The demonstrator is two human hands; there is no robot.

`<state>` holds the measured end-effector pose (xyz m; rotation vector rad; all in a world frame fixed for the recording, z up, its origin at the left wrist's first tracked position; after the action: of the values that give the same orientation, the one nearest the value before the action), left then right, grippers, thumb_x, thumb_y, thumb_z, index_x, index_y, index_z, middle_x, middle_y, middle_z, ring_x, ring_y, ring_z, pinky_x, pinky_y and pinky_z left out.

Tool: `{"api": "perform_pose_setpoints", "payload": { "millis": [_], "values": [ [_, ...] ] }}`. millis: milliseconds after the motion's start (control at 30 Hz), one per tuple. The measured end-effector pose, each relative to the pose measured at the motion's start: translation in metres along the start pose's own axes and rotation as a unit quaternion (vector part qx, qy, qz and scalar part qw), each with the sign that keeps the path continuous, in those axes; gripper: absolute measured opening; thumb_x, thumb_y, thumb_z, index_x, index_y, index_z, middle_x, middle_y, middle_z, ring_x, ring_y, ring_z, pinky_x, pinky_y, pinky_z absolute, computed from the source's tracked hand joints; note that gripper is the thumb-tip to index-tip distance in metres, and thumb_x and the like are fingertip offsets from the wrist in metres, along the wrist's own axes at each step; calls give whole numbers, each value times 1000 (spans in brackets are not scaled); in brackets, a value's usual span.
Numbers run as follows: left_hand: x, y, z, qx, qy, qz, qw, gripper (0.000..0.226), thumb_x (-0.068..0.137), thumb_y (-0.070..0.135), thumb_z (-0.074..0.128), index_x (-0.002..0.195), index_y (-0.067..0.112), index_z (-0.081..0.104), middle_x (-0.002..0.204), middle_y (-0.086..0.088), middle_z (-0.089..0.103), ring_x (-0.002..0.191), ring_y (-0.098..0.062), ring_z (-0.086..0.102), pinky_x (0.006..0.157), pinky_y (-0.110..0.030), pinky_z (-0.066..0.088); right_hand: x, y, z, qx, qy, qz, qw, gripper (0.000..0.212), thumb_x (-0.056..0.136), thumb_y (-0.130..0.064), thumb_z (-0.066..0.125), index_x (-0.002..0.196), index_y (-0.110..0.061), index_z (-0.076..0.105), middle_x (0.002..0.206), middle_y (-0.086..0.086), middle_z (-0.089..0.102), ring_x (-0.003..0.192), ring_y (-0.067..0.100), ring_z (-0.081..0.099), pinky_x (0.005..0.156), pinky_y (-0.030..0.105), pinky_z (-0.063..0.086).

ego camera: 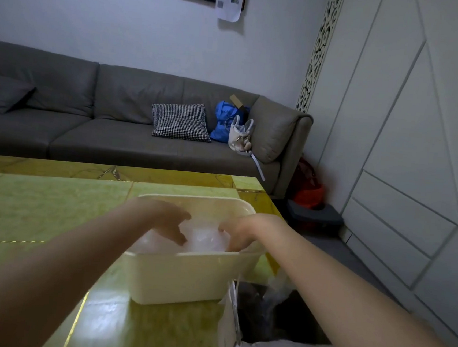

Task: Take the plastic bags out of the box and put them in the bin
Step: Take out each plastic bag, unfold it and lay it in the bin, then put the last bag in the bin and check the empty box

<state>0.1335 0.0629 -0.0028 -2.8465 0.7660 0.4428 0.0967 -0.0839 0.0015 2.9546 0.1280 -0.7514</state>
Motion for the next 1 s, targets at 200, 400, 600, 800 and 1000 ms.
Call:
{"api": "perform_pose_setpoints", "payload": {
  "millis": [200,400,600,800,1000],
  "values": [
    [-24,-27,-28,-133,114,-10,985,50,91,37,53,135,16,44,139,-4,47,124,-22,47,103,-33,39,-20,8,-21,13,19,4,1000,81,85,-46,65,149,-19,23,154,2,26,138,28,31,111,45,32],
    [-66,21,-49,-149,188,65,969,29,92,22,54,120,14,57,123,-4,58,107,-18,57,88,-27,44,-98,26,-45,157,64,-4,986,45,86,-49,60,113,-12,58,113,7,61,96,21,62,75,27,53],
    [-92,92,-28,-218,54,155,962,54,82,30,68,131,22,48,131,8,50,93,-9,58,77,-16,44,-134,21,5,94,-43,26,994,26,83,-6,69,108,-1,66,82,5,64,66,14,62,59,21,54],
    [-97,109,-27,-306,74,141,939,18,87,11,61,103,8,68,95,-4,70,46,5,57,42,-7,37,-156,22,-39,281,244,-83,924,13,86,0,60,95,-2,69,66,-1,63,47,-1,57,53,17,47],
    [-116,77,-50,-567,135,130,802,8,87,15,60,89,14,68,78,3,66,66,-7,54,61,-18,41,-175,34,-51,610,360,-73,702,23,91,-30,60,108,-15,56,96,-3,57,94,12,52,77,25,42]
  ]
}}
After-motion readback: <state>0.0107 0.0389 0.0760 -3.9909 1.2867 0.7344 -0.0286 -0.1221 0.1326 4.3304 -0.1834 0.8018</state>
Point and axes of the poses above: each hand's wrist, its own x-axis towards the middle knuckle, its own z-axis out of the palm, y = z × x, the point moved 2 cm from there along x, towards the middle knuckle
